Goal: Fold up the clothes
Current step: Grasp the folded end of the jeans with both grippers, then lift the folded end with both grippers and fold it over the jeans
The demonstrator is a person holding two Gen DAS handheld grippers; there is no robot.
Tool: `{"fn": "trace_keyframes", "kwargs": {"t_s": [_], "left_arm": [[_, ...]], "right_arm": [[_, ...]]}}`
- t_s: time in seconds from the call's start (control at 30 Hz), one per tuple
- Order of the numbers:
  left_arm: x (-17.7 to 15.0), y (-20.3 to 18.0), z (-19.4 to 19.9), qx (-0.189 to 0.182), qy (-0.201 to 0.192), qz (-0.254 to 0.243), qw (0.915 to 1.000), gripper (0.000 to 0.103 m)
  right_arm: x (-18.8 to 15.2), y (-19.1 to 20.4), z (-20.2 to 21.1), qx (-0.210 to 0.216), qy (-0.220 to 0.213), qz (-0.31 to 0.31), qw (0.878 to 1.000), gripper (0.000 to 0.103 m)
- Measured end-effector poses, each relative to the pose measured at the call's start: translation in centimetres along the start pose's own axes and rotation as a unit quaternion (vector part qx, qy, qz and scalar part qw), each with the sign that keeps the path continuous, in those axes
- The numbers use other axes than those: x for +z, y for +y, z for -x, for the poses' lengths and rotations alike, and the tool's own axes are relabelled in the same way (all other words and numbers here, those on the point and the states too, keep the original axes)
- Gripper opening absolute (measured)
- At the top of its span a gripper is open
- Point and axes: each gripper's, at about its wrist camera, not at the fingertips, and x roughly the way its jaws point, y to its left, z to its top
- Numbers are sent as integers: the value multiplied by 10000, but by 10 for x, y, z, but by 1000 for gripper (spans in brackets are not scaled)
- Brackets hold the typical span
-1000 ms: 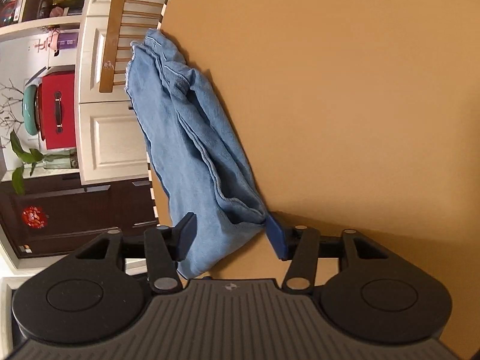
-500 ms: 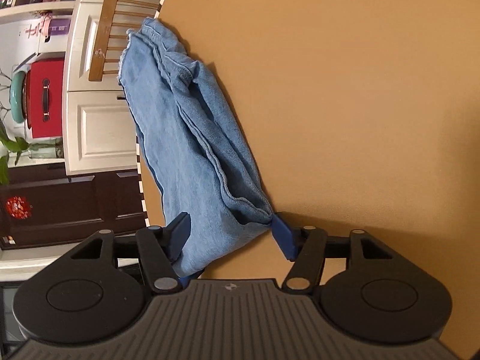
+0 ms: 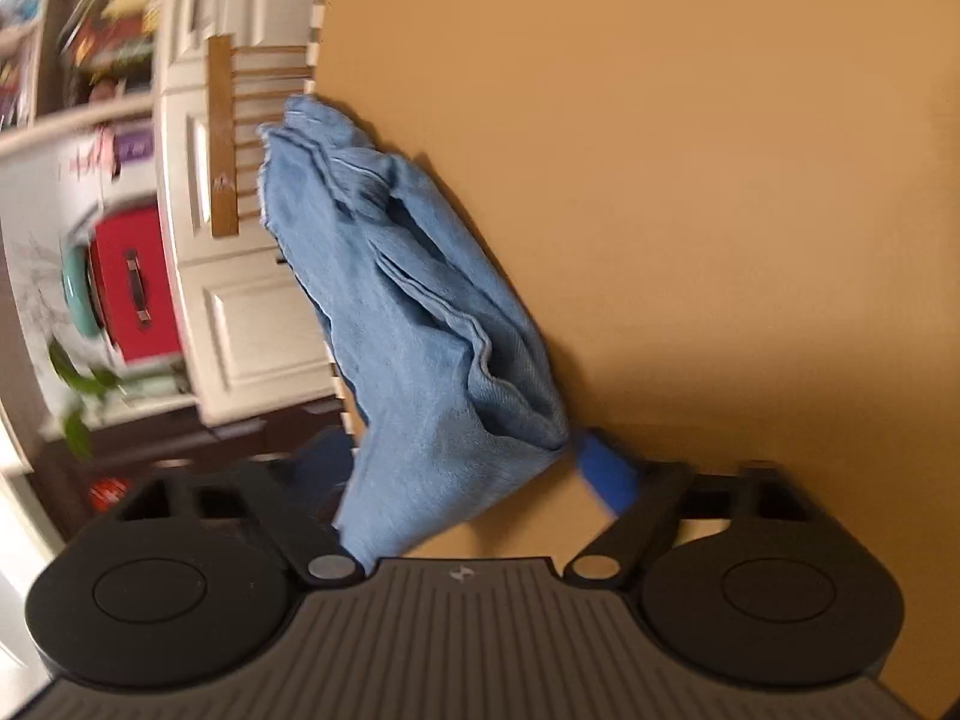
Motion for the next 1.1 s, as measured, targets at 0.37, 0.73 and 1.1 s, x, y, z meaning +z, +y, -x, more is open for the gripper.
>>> {"fn": "trace_keyframes", "kwargs": {"t_s": [0.37,0.73,1.1], "left_arm": [[-4,15,2,-2,-44,-133,9999,56],[-27,5,-8,250,-276,-950,9948,24],[-148,38,46,1048,-158,-1015,9892,23]], "right_arm": [[-14,13,1,286,-167,387,9987,19],[-30,28,37,131,-198,782,9966,18],[-110,-21,123,-641,282,1048,9920,17]]}}
